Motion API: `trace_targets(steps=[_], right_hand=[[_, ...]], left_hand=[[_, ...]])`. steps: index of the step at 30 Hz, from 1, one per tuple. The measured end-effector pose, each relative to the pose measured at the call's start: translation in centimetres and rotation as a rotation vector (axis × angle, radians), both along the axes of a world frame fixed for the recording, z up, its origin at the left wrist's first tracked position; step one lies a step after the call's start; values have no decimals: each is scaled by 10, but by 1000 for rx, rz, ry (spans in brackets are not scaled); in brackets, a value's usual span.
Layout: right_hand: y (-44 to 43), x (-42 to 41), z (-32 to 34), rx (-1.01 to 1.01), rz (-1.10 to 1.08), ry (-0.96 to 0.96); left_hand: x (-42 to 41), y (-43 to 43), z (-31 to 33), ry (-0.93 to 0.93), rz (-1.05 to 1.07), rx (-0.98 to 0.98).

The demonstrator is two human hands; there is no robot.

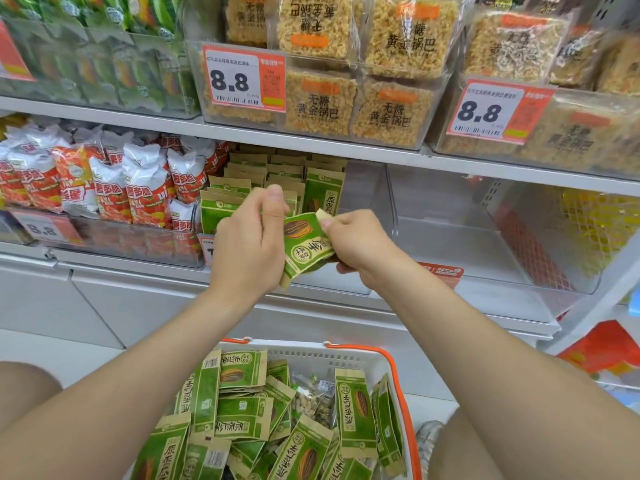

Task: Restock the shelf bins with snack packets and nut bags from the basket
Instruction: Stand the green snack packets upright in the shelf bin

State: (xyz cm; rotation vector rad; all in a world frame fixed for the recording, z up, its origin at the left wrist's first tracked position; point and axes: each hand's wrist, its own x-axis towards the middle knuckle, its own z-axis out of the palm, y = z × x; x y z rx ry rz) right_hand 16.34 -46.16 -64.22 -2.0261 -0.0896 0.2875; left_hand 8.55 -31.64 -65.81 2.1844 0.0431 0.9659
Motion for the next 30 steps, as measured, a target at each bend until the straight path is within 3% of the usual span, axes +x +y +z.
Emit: trace_targets(steps=[2, 3, 5, 6, 8, 10, 13, 18, 23, 26, 30], right_hand=[[-3, 5, 4, -166, 45, -367], [-3, 3, 8, -201, 117, -496], [-1, -7, 12, -165, 260, -578], [0, -12, 13, -82, 263, -531], [-1, -16, 15, 177, 186, -263], [-7, -14, 20, 266, 156, -4], [-10, -9, 21, 179, 163, 34], [4, -17, 20, 408, 148, 211], [-4, -20, 21, 48, 317, -63], [-10, -15, 20, 1, 345, -102], [-16, 10, 20, -176, 78, -657]], left_hand=[[3, 9, -4, 266, 82, 207], [5, 10, -6, 323, 64, 214], [6, 4, -5, 349, -34, 53], [7, 0, -4, 335, -51, -57], [10, -3, -2, 282, -61, -249], [10, -3, -2, 244, -74, -407], [10, -7, 1, 270, -85, -675], [10, -12, 3, 282, -100, -900], [14, -11, 3, 194, 32, -837], [21, -3, 3, 220, 33, -749], [26, 5, 5, 332, 41, -569]])
